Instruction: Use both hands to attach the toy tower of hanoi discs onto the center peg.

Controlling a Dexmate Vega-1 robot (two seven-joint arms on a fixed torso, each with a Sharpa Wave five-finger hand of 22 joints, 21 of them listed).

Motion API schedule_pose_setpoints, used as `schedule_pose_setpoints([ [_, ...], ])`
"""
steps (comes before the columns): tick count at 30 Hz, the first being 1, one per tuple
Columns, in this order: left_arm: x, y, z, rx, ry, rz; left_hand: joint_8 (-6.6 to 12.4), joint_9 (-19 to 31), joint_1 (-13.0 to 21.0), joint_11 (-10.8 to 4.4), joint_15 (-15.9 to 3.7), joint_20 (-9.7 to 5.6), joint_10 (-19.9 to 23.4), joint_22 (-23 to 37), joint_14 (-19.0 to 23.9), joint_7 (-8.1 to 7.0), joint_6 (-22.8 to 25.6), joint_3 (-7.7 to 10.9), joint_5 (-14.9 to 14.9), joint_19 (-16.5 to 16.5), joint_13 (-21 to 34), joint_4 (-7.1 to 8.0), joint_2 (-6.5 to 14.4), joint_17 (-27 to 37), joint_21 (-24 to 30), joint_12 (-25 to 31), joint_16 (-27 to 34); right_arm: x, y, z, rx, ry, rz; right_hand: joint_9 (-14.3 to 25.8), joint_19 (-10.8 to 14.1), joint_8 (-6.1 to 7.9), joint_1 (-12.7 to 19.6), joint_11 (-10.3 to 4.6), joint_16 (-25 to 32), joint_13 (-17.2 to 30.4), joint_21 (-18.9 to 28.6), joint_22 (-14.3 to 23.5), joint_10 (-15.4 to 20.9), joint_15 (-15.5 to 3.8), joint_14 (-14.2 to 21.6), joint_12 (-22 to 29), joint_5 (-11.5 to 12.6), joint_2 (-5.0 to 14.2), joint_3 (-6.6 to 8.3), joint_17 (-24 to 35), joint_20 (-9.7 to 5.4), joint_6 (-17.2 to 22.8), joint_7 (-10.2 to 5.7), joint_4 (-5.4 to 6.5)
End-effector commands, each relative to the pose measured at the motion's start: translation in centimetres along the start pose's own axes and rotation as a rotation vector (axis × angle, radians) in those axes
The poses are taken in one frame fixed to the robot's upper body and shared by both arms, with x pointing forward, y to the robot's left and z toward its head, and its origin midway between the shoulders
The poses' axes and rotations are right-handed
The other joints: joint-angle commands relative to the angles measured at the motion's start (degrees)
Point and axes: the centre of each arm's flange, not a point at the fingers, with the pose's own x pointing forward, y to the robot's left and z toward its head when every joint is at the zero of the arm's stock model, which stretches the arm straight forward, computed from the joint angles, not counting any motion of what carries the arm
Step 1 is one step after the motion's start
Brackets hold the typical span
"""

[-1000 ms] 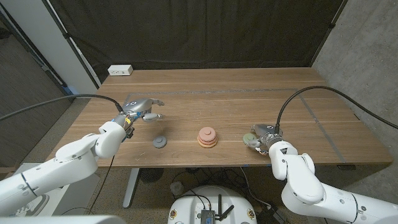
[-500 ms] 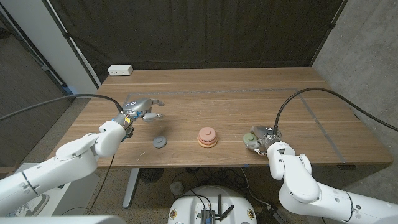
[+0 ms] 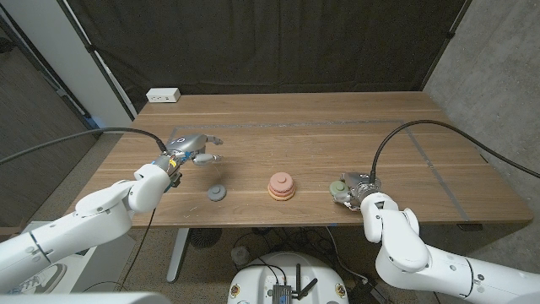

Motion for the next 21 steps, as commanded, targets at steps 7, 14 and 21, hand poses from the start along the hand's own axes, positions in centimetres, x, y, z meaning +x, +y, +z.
schedule_pose_setpoints([
  [7, -0.07, -0.32, -0.32, -0.012, 0.006, -0.006, -0.14, 0.17, -0.35, -0.07, -5.47, -4.81, 0.54, 0.07, 0.46, 0.02, 0.46, 0.69, 0.31, 0.59, 0.23, -0.03, 0.22, 0.19, -0.16, 0.1, -0.25, 0.17, 0.27, 0.08, -0.008, 0.004, 0.023, -0.02, -0.09, 0.47, 0.12, -0.46, -0.29, 0.69, 0.01, 0.13, 1.67, -4.66, 0.66, 0.81, 0.28, 0.76, -0.2, -0.03, -5.22, 0.46, -0.38, -0.14],
  [14, -0.09, -0.47, -0.15, -0.013, 0.002, -0.011, -0.22, 0.19, -0.49, -0.03, -5.47, -4.78, 0.68, 0.08, 0.55, 0.07, 0.44, 0.86, 0.3, 0.51, 0.21, -0.02, 0.36, 0.22, -0.19, 0.07, -0.25, -0.06, 0.52, -0.12, -0.007, 0.001, 0.003, 0.02, 0.34, 1.45, 0.37, -2.77, 0.91, 1.24, 0.18, 0.17, 6.19, -4.67, 2.45, 2.28, 0.44, 1.33, -0.21, 1.46, -5.25, 2.92, -2.72, -0.03],
  [21, -0.22, -0.33, 0.09, -0.01, -0.001, -0.008, -0.22, 0.22, -0.71, -0.03, -5.47, -4.76, 0.85, 0.08, 0.57, 0.1, 0.56, 1.03, 0.29, 0.57, 0.28, 0.06, 0.55, 0.21, -0.19, 0.09, -0.32, -0.38, 0.68, -0.31, -0.005, -0.017, -0.054, 0.13, 2.15, 3.11, 1.17, -4.53, 2.98, 2.31, 0.86, 0.21, 13.31, -4.67, 4.89, 4.29, 0.3, 2.22, 0.28, 4.09, -5.42, 7.51, -4.84, -0.25],
])
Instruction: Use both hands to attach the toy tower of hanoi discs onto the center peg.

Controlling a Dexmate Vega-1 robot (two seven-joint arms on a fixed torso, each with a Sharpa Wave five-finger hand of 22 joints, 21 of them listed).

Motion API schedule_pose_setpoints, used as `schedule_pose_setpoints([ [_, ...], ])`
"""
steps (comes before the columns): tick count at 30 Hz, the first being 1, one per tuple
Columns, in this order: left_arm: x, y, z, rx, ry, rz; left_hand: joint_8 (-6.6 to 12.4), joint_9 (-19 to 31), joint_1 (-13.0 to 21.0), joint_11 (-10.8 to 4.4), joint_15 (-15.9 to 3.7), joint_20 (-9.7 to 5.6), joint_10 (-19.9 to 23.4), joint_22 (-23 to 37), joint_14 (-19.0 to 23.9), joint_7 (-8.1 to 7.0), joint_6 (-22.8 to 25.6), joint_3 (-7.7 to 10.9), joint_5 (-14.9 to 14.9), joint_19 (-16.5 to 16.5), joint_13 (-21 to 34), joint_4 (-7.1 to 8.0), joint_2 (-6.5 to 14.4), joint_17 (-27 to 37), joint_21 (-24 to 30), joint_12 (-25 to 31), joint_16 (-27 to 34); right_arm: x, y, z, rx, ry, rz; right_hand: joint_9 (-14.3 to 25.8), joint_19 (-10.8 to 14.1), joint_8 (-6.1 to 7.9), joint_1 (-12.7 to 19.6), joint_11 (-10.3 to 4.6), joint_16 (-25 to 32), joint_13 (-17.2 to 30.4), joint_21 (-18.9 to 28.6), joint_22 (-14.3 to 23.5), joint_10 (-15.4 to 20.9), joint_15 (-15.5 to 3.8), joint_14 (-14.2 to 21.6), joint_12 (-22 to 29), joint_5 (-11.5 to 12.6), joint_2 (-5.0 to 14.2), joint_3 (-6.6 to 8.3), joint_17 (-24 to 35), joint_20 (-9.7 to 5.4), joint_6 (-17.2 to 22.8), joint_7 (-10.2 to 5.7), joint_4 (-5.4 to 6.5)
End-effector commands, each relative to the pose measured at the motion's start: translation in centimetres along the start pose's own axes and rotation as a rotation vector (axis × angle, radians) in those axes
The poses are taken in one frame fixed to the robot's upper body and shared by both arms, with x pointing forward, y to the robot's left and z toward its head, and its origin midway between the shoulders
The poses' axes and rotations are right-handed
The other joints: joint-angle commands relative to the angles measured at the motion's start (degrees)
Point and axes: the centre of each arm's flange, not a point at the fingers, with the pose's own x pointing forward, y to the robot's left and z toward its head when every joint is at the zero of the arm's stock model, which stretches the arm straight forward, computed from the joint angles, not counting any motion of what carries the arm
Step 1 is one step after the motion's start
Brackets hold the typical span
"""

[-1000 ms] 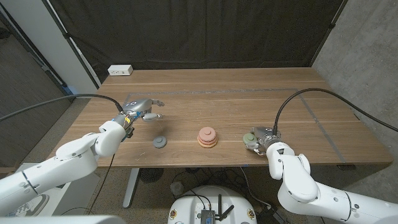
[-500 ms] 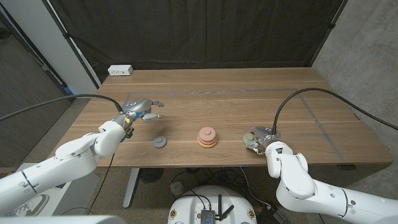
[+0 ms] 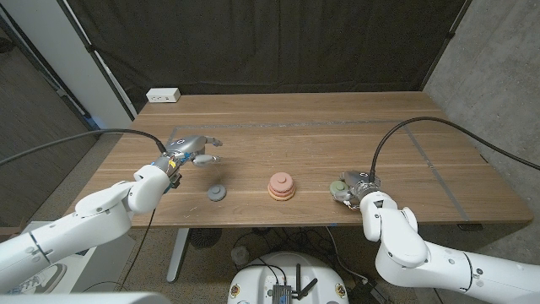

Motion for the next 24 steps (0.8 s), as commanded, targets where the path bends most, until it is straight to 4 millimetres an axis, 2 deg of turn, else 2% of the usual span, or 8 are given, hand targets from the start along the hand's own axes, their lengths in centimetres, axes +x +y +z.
schedule_pose_setpoints([
  [1, -0.2, 0.0, 0.3, 0.001, -0.004, 0.001, -0.24, 0.23, -0.27, -0.07, -5.41, -4.8, 0.81, 0.08, 0.5, 0.03, 0.48, 0.43, 0.28, 0.58, 0.28, -0.07, 0.11, 0.19, -0.19, 0.1, -0.11, -0.4, 0.4, -0.2, 0.001, -0.019, -0.051, 0.12, 1.64, 0.98, 0.95, -1.81, 1.69, 0.86, 0.73, 0.08, 4.95, -3.43, 2.09, 1.23, 0.29, 1.09, 0.39, 1.73, -5.09, 2.67, -0.95, -0.27],
  [4, -0.3, 0.0, 0.4, 0.001, -0.005, 0.0, -0.21, 0.24, -0.33, -0.11, -5.41, -4.82, 0.8, 0.08, 0.56, -0.02, 0.6, 0.5, 0.28, 0.52, 0.27, -0.07, 0.16, 0.31, -0.22, 0.06, -0.03, -0.4, 0.4, -0.3, 0.003, -0.022, -0.06, 0.13, 2.36, 1.25, 1.62, -2.66, 2.83, 1.21, 0.96, 0.07, 7.23, -3.42, 3.2, 1.8, 0.3, 1.48, 0.82, 2.38, -5.16, 3.56, -1.1, -0.43],
  [18, -0.9, 0.1, 0.2, -0.001, 0.001, 0.007, -0.27, 0.3, -0.6, -0.07, -5.41, -4.78, 1.06, 0.07, 0.65, -0.02, 0.69, 0.8, 0.23, 0.58, 0.39, -0.15, 0.27, 0.45, -0.24, 0.09, 0.01, -0.9, -0.2, -0.2, 0.026, -0.061, -0.136, 0.09, 4.62, 2.65, 2.81, -3.47, 5.8, 1.61, 1.66, 0.05, 11.96, -3.39, 6.19, 2.45, 0.38, 3.16, 2.05, 2.76, -5.27, 7.78, -2.06, -0.31],
  [20, -0.9, 0.1, 0.2, -0.001, 0.002, 0.007, -0.22, 0.3, -0.64, -0.07, -5.41, -4.76, 1.11, 0.08, 0.63, -0.03, 0.83, 0.84, 0.22, 0.59, 0.41, -0.16, 0.29, 0.47, -0.23, 0.1, 0.0, -1.1, -0.5, -0.1, 0.025, -0.067, -0.154, 0.1, 5.09, 2.99, 3.11, -3.45, 6.37, 1.68, 1.76, 0.02, 12.86, -3.38, 6.67, 2.48, 0.46, 3.59, 2.42, 2.77, -5.28, 8.74, -2.88, -0.35],
  [24, -1.0, 0.2, 0.1, 0.003, 0.002, 0.009, -0.22, 0.31, -0.69, -0.14, -5.41, -4.83, 1.24, 0.08, 0.52, -0.01, 0.87, 0.9, 0.21, 0.63, 0.4, -0.17, 0.29, 0.38, -0.23, 0.11, -0.1, -1.4, -1.1, -0.1, 0.031, -0.079, -0.174, 0.1, 5.51, 3.06, 3.27, -3.8, 6.84, 1.82, 1.86, 0.01, 13.61, -3.38, 7.05, 2.54, 0.5, 3.78, 2.63, 2.79, -5.28, 8.95, -3.05, -0.38],
])
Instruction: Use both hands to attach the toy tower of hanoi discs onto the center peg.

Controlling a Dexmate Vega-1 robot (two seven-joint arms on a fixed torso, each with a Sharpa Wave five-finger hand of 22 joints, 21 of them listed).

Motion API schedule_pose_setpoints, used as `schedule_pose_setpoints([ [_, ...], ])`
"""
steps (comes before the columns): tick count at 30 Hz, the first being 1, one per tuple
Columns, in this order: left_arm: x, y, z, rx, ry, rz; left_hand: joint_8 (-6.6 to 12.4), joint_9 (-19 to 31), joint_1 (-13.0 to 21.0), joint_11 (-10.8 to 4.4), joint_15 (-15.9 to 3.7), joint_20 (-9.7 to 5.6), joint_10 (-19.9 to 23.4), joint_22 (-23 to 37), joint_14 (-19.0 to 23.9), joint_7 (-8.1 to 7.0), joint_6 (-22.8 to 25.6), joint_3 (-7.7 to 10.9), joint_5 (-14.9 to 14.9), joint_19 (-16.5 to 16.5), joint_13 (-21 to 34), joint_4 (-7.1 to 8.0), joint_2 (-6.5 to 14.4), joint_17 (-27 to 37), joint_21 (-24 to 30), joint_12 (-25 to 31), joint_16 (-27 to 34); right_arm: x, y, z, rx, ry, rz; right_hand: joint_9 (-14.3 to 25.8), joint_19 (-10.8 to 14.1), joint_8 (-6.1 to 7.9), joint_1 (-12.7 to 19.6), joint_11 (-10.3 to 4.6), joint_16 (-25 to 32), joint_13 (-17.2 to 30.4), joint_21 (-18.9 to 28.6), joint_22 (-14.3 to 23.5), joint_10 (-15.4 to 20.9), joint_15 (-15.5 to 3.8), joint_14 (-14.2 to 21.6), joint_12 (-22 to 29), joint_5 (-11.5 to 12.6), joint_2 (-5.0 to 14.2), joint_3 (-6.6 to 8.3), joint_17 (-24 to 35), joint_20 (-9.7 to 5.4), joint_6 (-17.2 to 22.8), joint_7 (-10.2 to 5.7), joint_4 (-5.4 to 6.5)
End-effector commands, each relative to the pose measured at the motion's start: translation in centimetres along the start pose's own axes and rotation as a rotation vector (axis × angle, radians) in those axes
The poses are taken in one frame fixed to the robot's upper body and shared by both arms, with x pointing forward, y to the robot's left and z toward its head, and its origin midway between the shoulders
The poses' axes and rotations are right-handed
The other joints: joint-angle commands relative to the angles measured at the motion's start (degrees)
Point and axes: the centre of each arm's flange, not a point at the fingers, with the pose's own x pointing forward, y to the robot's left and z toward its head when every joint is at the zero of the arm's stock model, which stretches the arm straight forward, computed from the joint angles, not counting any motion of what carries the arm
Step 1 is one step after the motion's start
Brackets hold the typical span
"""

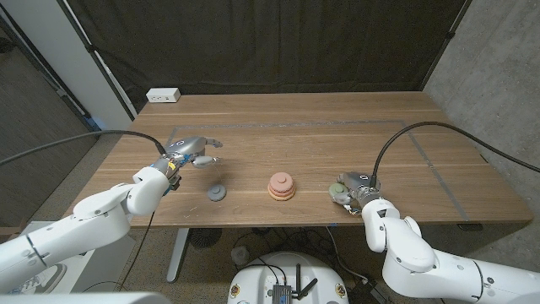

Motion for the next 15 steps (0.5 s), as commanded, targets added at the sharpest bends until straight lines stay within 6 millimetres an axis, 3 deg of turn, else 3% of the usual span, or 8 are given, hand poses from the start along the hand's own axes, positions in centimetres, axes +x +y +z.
schedule_pose_setpoints([
  [1, -0.4, 0.3, -0.1, 0.004, 0.002, 0.006, -0.21, 0.32, -0.4, -0.16, -5.42, -4.82, 0.62, 0.09, 0.57, 0.14, 0.48, 0.37, 0.21, 0.67, 0.12, -0.11, 0.0, 0.13, 0.01, 0.1, -0.06, -0.5, -1.4, 0.1, 0.016, -0.031, -0.074, 0.25, 0.81, 0.51, 2.02, -7.63, 0.93, 0.3, 0.35, 0.17, 8.45, -0.52, 0.88, 0.36, 0.3, 2.57, 1.23, 0.33, -3.7, 2.07, -1.65, 0.4],
  [15, -0.3, 0.5, -0.1, 0.006, -0.002, 0.011, -0.2, 0.37, -0.53, -0.32, -5.41, -4.75, 0.98, 0.11, 0.64, 0.16, 0.73, 0.66, 0.18, 0.64, 0.19, -0.2, 0.05, 0.24, 0.01, 0.12, 0.0, -1.4, -3.1, 0.6, -0.008, -0.049, -0.083, 0.2, 2.37, 0.91, 2.47, -7.59, 2.83, 0.56, 0.75, 0.15, 8.9, -0.49, 2.52, -0.31, 0.37, 2.99, 1.72, 0.44, -3.74, 3.2, -1.13, 0.31],
])
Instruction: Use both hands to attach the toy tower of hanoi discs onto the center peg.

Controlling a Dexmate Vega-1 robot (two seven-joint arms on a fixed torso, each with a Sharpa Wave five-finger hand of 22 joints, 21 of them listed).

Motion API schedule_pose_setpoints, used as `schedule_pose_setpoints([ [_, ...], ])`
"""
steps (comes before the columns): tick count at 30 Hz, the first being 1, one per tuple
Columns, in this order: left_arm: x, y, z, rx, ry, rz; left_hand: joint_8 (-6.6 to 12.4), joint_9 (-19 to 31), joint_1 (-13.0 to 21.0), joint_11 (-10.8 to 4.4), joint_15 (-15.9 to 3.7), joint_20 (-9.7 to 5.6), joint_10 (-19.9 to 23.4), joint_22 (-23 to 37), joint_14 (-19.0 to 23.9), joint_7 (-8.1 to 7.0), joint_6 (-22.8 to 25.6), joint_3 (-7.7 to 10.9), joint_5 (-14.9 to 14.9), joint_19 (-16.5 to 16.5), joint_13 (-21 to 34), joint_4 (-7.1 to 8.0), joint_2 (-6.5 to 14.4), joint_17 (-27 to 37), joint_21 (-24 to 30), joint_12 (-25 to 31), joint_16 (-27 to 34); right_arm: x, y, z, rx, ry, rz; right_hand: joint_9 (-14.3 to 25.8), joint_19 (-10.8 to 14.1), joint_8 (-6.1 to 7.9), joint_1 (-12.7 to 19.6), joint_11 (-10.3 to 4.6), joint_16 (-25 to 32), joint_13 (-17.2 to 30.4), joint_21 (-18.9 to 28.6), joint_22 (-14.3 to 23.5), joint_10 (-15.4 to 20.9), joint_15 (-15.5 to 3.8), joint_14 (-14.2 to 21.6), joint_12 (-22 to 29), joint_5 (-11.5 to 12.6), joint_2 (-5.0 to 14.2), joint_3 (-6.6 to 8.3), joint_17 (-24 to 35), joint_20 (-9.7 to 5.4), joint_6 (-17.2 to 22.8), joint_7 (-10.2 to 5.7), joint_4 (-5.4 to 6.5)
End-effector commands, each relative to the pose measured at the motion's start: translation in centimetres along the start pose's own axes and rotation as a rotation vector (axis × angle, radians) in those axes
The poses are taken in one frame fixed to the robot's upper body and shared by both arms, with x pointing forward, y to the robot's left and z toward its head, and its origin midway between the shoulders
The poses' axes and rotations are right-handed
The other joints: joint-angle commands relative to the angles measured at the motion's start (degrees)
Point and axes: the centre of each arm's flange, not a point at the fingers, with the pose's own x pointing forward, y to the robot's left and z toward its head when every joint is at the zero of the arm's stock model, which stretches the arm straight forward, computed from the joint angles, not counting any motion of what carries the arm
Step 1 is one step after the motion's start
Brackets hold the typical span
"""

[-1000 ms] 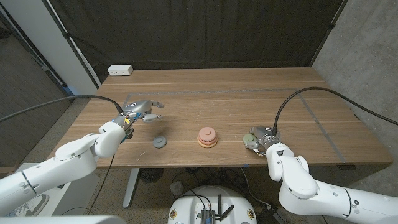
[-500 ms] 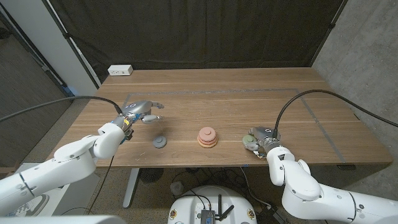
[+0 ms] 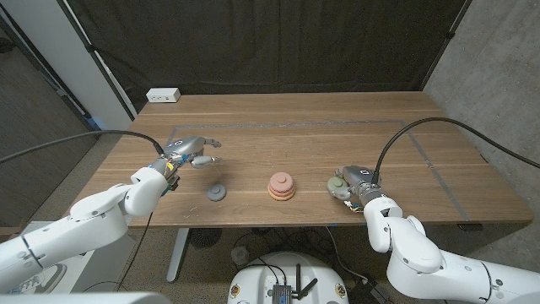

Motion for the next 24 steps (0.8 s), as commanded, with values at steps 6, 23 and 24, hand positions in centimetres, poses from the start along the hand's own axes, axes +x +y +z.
schedule_pose_setpoints([
  [6, -0.1, 0.3, -0.1, -0.001, -0.002, 0.007, -0.19, 0.1, -0.57, 0.0, -5.42, -4.78, 0.79, 0.12, 0.66, -0.07, 0.65, 0.63, 0.16, 0.66, 0.23, -0.09, 0.06, 0.25, 0.03, 0.11, 0.0, -1.4, -2.2, 0.9, -0.003, -0.046, -0.035, 0.16, 0.76, 0.62, 2.51, -7.79, 1.03, 0.55, 0.27, 0.11, 7.94, 0.23, 0.74, -0.54, 0.44, 3.01, 1.37, 0.16, -2.82, 3.02, -1.68, 0.78],
  [23, -0.4, 0.1, -0.1, -0.006, -0.001, 0.013, -0.2, 0.15, -0.73, -0.02, -5.42, -4.83, 1.09, 0.15, 0.66, -0.05, 0.94, 0.94, 0.09, 0.66, 0.29, -0.15, 0.02, 0.28, 0.08, 0.05, 0.02, -2.2, -3.5, 1.8, 0.012, -0.127, -0.03, 0.1, 1.52, 0.75, 2.87, -7.23, 2.42, 0.99, 0.19, 0.04, 7.34, 0.22, 1.46, -1.43, 0.59, 3.12, 1.9, 0.17, -2.91, 3.6, -1.52, 0.65],
  [24, -0.4, 0.1, -0.1, -0.007, -0.002, 0.014, -0.25, 0.16, -0.73, -0.05, -5.42, -4.78, 1.09, 0.15, 0.64, -0.08, 0.83, 0.97, 0.09, 0.65, 0.3, -0.16, 0.01, 0.28, 0.08, 0.04, 0.02, -2.3, -3.6, 1.9, 0.011, -0.134, -0.033, 0.1, 1.56, 0.73, 2.9, -7.19, 2.48, 1.01, 0.19, 0.04, 7.33, 0.22, 1.49, -1.45, 0.6, 3.12, 1.92, 0.17, -2.91, 3.56, -1.54, 0.64],
])
